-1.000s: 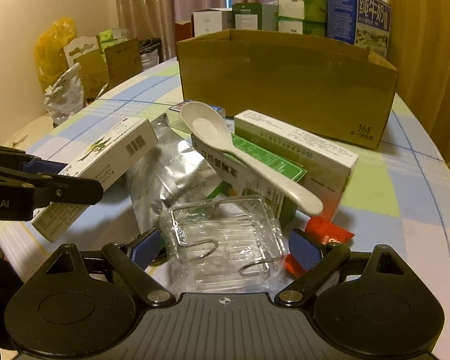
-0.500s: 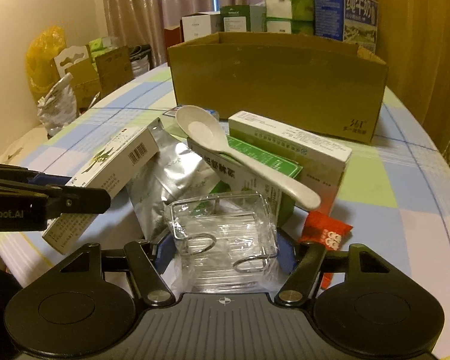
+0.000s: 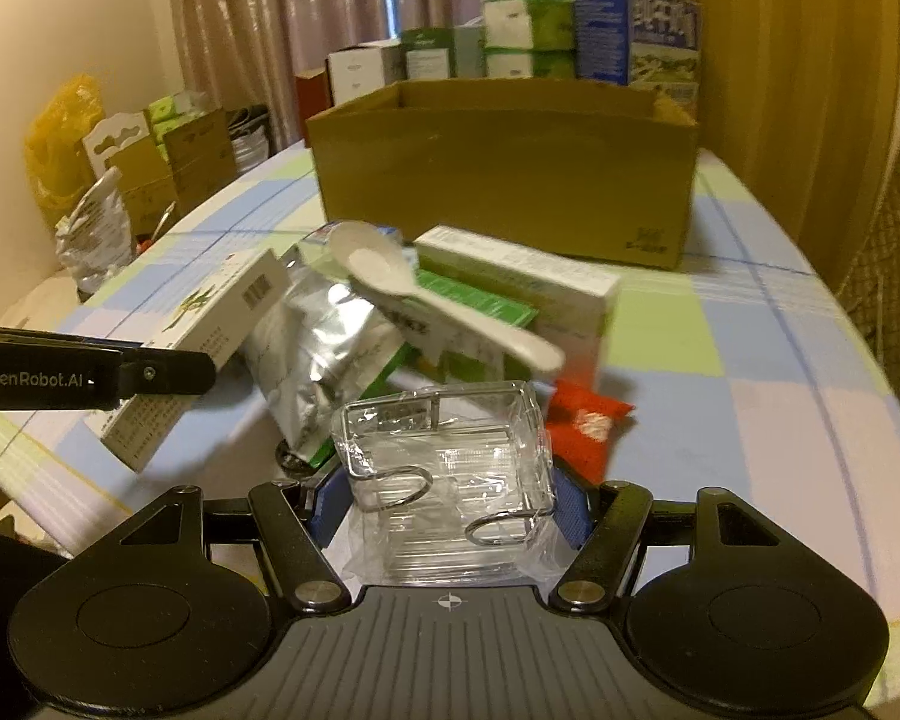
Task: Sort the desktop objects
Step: 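Carry the medicine box with the left tool while the right tool carries the tray into the cardboard box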
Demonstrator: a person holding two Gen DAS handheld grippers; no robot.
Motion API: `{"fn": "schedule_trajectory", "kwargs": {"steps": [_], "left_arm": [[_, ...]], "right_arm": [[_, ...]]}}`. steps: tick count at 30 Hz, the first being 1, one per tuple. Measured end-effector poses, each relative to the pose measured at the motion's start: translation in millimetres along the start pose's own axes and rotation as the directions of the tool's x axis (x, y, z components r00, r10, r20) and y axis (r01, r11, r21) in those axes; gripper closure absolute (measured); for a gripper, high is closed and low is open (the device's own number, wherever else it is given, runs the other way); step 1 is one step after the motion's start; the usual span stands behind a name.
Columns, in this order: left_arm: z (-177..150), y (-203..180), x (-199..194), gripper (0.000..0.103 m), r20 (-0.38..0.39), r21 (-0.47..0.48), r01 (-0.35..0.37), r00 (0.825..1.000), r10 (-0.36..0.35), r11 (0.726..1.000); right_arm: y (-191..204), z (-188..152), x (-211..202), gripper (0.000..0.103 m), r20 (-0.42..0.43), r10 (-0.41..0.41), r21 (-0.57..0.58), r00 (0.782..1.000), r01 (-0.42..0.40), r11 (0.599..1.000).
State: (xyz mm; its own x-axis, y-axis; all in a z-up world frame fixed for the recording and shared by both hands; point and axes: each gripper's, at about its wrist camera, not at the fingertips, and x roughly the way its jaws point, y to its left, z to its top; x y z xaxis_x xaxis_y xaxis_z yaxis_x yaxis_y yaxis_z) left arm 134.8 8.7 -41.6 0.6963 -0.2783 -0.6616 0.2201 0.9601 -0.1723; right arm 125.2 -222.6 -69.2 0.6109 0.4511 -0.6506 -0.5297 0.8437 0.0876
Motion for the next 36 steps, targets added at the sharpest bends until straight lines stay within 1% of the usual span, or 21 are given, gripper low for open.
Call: {"fn": "schedule_trajectory", "kwargs": {"steps": [5,11,16,20,25,30,32,36], "left_arm": [[8.6,-2.3,-7.1,0.070,0.011,-0.002,-0.016,1.000,0.016,1.000],[28.0,-3.9,-15.2,0.070,0.028,0.004,-0.022,0.999,0.022,1.000],[52.1,-4.4,-19.7,0.070,0.041,0.020,-0.030,0.999,0.030,0.999],[82.0,-6.3,-17.0,0.070,0.064,0.060,-0.036,0.997,0.033,0.998],[128.8,-4.8,-3.5,0.070,0.069,0.087,-0.013,0.998,0.007,0.996],[180.0,-11.6,20.5,0.070,0.079,0.151,-0.010,0.997,-0.002,0.988],[202.3,-14.6,35.7,0.070,0.081,0.173,-0.011,0.997,-0.003,0.985],[238.5,-16.1,72.5,0.070,0.077,0.195,-0.010,0.997,-0.005,0.981]], "right_arm": [[-7.2,15.4,-14.5,0.038,0.033,-0.031,0.016,0.999,0.031,0.999],[-17.1,49.0,-25.5,0.038,0.079,-0.042,0.028,0.996,0.040,0.999],[-26.9,87.0,-26.3,0.038,0.102,-0.028,0.052,0.994,0.022,0.998],[-41.1,122.1,-21.1,0.038,0.119,-0.019,0.072,0.993,0.011,0.997],[-62.0,175.7,-3.6,0.038,0.133,-0.013,0.077,0.991,0.002,0.997],[-77.7,229.4,30.7,0.038,0.136,-0.026,0.043,0.990,0.021,0.999],[-84.7,244.2,47.4,0.038,0.129,-0.031,0.035,0.991,0.027,0.999],[-98.3,262.4,86.5,0.038,0.098,-0.047,0.038,0.994,0.044,0.998]]}}
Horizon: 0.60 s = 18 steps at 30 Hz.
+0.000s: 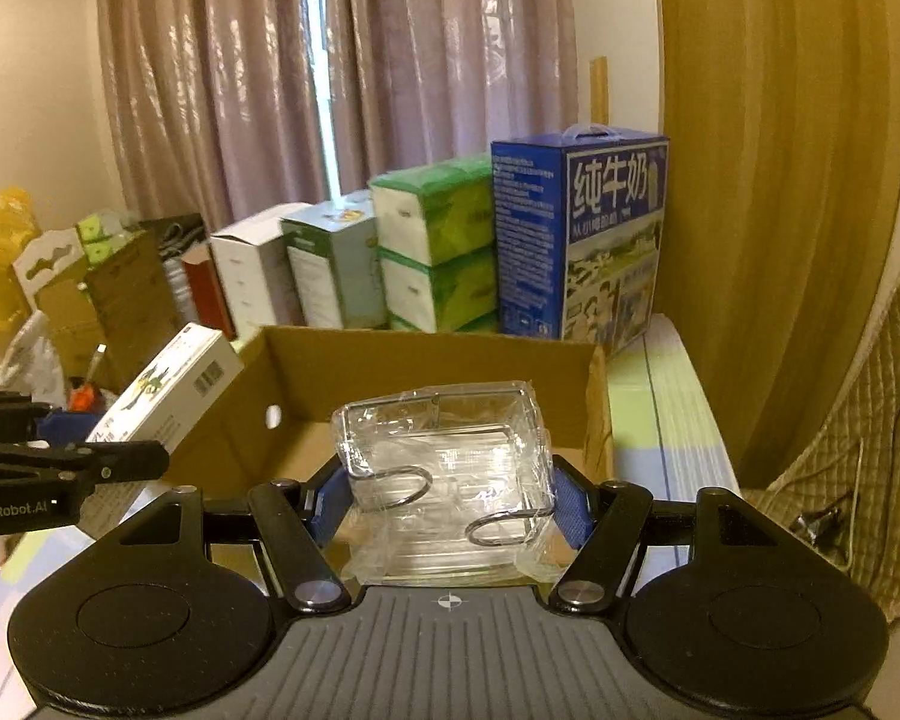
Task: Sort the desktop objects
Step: 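Carry the medicine box with the left tool while the right tool carries the tray into the cardboard box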
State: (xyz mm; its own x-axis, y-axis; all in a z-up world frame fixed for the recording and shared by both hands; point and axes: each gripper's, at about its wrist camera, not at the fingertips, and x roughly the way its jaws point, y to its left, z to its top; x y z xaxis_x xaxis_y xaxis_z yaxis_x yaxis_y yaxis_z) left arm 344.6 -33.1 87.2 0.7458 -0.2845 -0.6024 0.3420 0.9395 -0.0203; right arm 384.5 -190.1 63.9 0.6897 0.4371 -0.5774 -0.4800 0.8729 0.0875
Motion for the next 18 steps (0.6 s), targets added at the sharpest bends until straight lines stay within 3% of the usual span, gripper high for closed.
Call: {"fn": "schedule_trajectory", "kwargs": {"steps": [9,18], "left_arm": [[27.9,26.4,100.8,0.070,-0.099,-0.080,0.028,0.994,-0.036,0.996],[25.7,38.7,159.9,0.070,-0.172,-0.093,0.024,0.984,-0.039,0.995]], "right_arm": [[-22.9,8.5,94.4,0.038,-0.122,-0.002,0.073,0.993,0.011,0.997],[-29.9,-3.5,134.1,0.038,-0.181,-0.022,0.059,0.983,0.033,0.998]]}}
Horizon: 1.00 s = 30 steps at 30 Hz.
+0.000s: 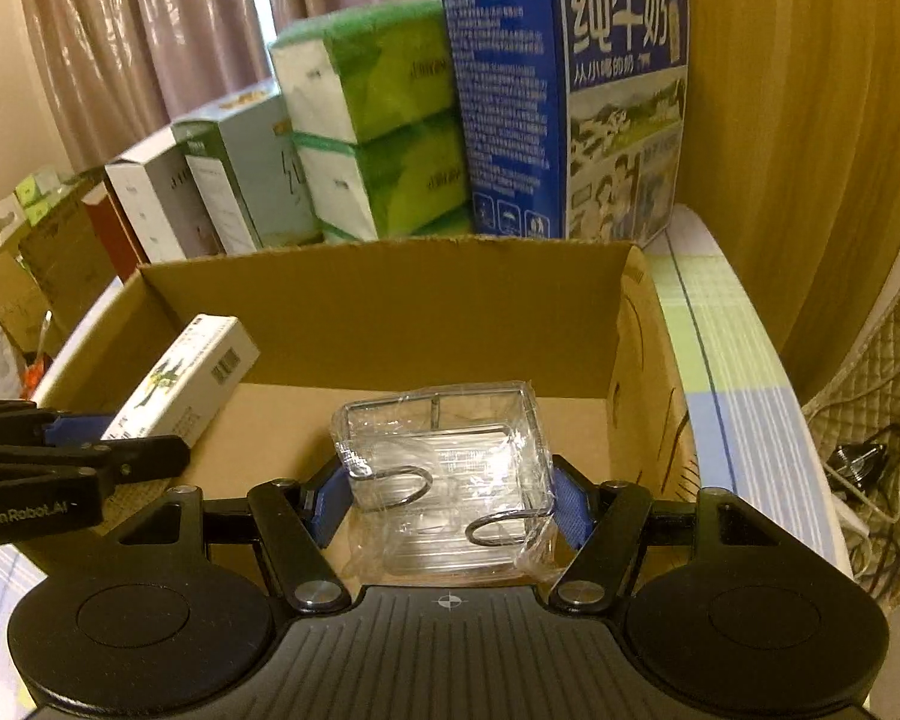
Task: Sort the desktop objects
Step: 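Carry the medicine box with the left tool while the right tool carries the tray into the cardboard box, then open both tools to drop the medicine box and tray into the cardboard box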
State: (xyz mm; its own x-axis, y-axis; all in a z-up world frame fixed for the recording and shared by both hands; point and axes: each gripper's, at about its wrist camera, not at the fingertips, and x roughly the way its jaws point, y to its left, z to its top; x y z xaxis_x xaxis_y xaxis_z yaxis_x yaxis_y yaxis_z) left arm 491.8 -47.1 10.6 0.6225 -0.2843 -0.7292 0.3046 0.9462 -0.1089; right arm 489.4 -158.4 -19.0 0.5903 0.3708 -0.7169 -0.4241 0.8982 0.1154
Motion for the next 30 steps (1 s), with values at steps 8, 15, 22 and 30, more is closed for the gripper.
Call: {"fn": "schedule_trajectory", "kwargs": {"steps": [8,15,22,30], "left_arm": [[-5.1,-3.2,20.1,0.070,-0.040,0.015,-0.014,0.999,0.015,1.000],[-5.7,4.1,-4.9,0.070,0.018,-0.014,-0.010,1.000,0.010,1.000],[-12.2,9.5,-47.8,0.065,0.068,-0.044,-0.011,0.998,0.014,0.999],[-45.7,8.0,-125.1,0.058,0.118,-0.074,-0.025,0.992,0.033,0.997]], "right_arm": [[5.3,-0.4,4.6,0.038,-0.011,-0.011,-0.043,1.000,0.011,0.999],[9.0,5.8,-10.8,0.023,0.047,0.014,-0.041,0.999,-0.012,0.999],[17.1,3.9,-65.2,0.020,0.109,0.009,-0.044,0.994,-0.005,0.999],[43.7,-41.6,-152.0,0.011,0.163,0.050,-0.057,0.985,-0.041,0.998]]}}
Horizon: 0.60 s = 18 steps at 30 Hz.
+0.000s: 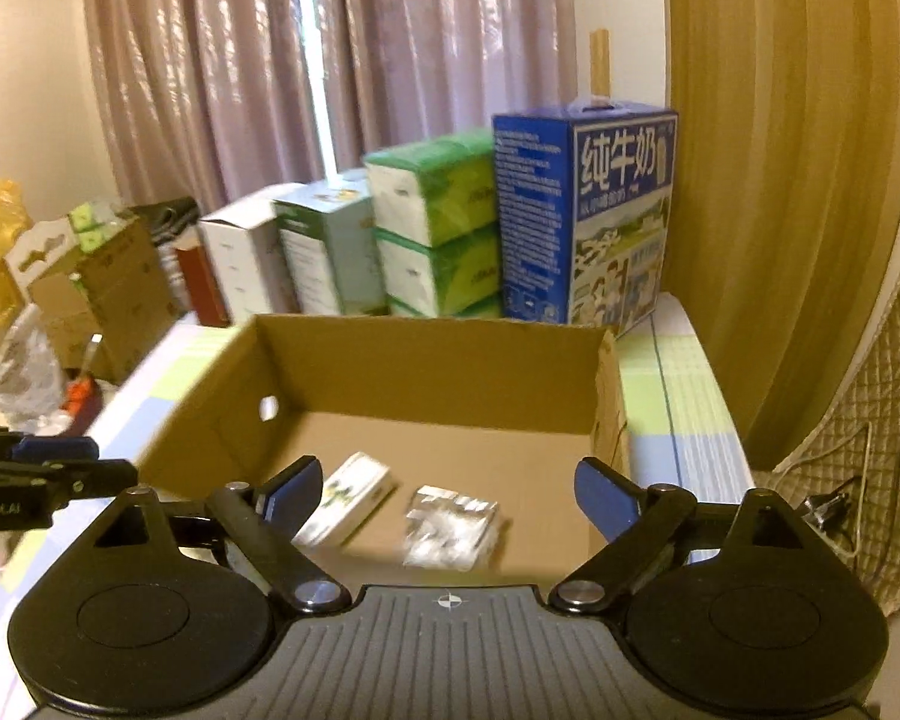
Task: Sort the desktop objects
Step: 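Open both tools to drop the medicine box and tray into the cardboard box, then withdraw both tools from the cardboard box back over the table items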
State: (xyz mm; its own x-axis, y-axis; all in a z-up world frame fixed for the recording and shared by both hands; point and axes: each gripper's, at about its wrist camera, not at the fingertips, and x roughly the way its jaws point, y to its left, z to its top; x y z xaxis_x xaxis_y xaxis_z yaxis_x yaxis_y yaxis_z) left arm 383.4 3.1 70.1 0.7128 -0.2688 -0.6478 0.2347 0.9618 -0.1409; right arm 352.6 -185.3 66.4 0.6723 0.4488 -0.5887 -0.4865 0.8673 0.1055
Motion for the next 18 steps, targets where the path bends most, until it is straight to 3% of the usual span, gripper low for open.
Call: {"fn": "schedule_trajectory", "kwargs": {"steps": [7,11,18], "left_arm": [[-48.2,5.6,-76.1,0.037,0.030,-0.047,-0.028,0.999,0.029,0.999],[-85.9,8.4,-112.3,0.021,0.028,-0.057,-0.067,0.997,0.069,0.996],[-156.7,-1.3,-158.2,0.004,0.005,-0.054,-0.102,0.995,0.102,0.993]], "right_arm": [[28.5,-64.6,-69.8,0.002,0.003,0.054,0.010,0.999,-0.054,0.998],[31.7,-110.9,-101.5,0.002,-0.009,0.037,0.034,0.999,-0.036,0.999],[21.5,-186.6,-140.2,0.002,-0.056,-0.040,0.107,0.998,0.046,0.993]]}}
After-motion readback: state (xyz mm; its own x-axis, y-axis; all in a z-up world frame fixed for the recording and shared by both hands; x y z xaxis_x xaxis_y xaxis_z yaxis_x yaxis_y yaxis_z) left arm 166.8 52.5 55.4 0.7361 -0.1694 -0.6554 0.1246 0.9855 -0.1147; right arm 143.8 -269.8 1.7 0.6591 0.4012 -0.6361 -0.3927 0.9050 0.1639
